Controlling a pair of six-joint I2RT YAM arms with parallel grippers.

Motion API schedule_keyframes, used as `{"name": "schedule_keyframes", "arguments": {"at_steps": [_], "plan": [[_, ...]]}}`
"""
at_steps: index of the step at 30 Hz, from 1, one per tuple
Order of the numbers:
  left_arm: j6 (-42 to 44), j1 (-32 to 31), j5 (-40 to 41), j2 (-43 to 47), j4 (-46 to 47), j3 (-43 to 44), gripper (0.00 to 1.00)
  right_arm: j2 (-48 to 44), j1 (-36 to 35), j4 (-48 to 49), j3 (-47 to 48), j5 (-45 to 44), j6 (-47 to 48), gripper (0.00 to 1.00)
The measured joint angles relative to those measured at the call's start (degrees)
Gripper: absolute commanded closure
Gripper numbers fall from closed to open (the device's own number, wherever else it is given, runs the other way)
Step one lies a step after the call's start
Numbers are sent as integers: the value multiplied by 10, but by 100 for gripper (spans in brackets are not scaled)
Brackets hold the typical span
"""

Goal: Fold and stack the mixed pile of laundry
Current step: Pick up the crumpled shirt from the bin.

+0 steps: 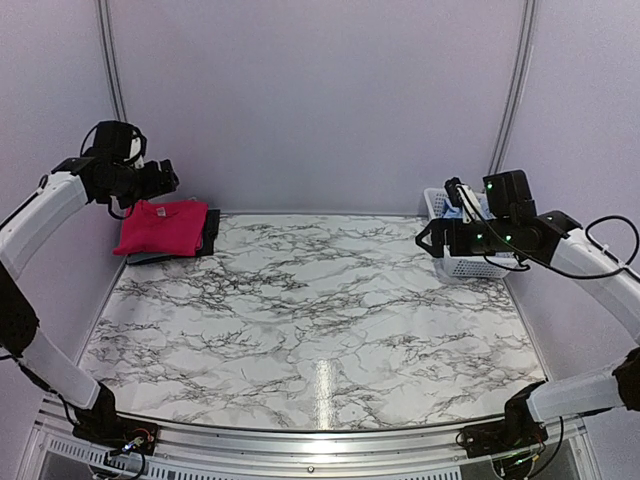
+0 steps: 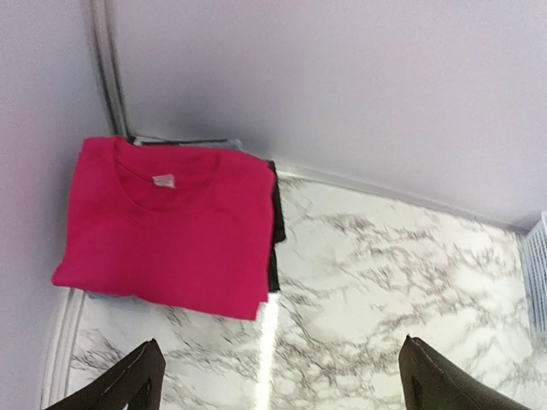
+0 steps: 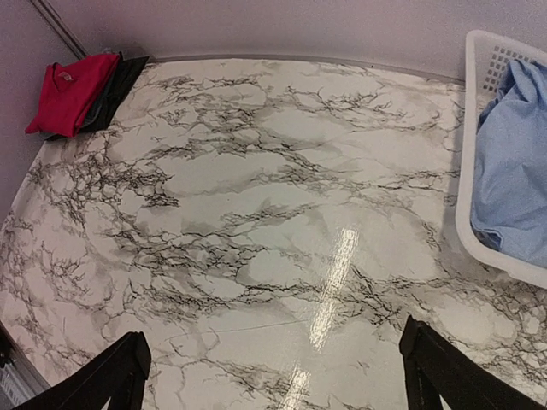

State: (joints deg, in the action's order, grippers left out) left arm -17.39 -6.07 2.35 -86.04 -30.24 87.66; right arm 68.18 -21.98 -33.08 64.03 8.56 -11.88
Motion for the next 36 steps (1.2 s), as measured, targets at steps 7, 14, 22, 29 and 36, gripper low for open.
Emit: {"name": "schedule_keyframes", "arguments": {"at_steps": [7, 14, 22, 29, 36], "plan": [[3, -123, 15, 42, -15, -105, 1, -59, 0, -14, -52, 7, -22, 2], [-9, -237, 43, 47, -23, -171, 1, -75, 0, -33, -101, 10, -49, 1], [-35, -295, 54, 31, -23, -177, 1, -56, 43, -43, -84, 12, -52, 2], [-41, -295, 64, 10, -23, -164, 1, 4, 136, -58, 8, 2, -25, 2], [-52, -295, 88, -2, -24, -147, 1, 168, 274, -52, 189, -23, 15, 1]]}}
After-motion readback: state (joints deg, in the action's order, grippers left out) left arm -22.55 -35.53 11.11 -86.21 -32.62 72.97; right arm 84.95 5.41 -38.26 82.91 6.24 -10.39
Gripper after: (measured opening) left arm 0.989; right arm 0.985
